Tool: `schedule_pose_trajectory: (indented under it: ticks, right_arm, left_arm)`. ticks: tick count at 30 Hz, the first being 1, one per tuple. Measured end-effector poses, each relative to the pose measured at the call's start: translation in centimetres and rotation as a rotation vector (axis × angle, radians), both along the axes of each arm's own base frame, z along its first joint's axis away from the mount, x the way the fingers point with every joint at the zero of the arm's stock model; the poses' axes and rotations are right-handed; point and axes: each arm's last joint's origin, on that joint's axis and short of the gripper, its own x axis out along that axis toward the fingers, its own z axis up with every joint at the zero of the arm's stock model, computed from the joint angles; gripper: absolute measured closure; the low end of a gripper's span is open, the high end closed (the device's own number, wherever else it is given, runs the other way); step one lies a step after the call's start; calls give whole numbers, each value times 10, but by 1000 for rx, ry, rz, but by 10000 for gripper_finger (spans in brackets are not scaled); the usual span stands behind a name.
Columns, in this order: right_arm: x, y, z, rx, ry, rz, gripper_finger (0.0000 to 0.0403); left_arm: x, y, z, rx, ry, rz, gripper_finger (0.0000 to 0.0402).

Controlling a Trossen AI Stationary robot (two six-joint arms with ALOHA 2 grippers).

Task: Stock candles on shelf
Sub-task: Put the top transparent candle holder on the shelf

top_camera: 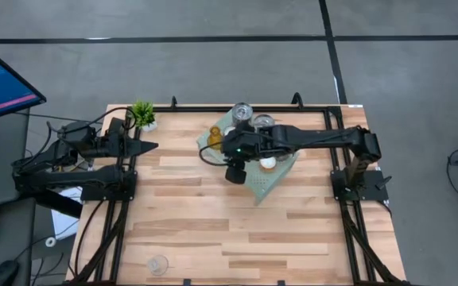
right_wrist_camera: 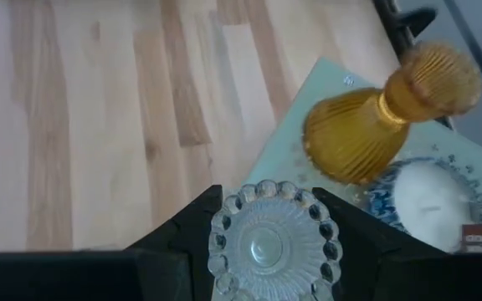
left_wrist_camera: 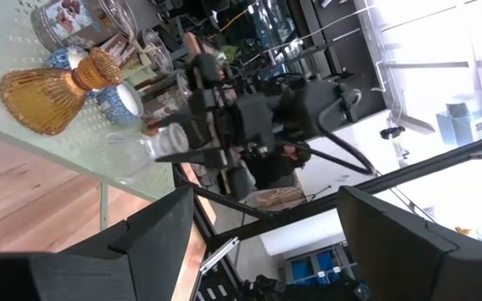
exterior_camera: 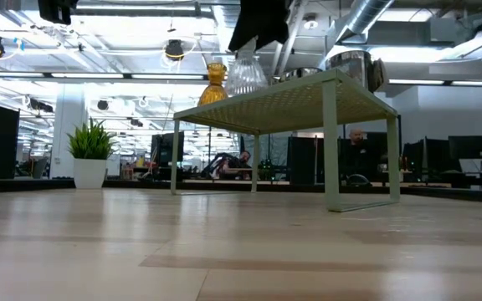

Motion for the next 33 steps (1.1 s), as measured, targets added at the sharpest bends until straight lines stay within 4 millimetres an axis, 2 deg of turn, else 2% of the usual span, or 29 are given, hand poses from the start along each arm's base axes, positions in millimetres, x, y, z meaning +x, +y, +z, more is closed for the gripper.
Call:
schedule_pose_trajectory:
  ticks: [4, 21, 29, 33]
  right_arm:
    - [2, -6, -7, 8, -7, -10, 251]
    - [-1, -32, -8, 7, 19, -43, 250]
    - [-1, -32, -9, 30, 19, -28, 249]
    - [-1, -32, -9, 30, 20, -27, 236]
  left_arm:
    - [0, 0, 0, 0, 0, 1, 105]
    - [0, 0, 0, 8, -1, 2, 105]
    - [0, 0, 0, 8, -2, 1, 105]
    - [0, 0, 0, 8, -3, 1, 105]
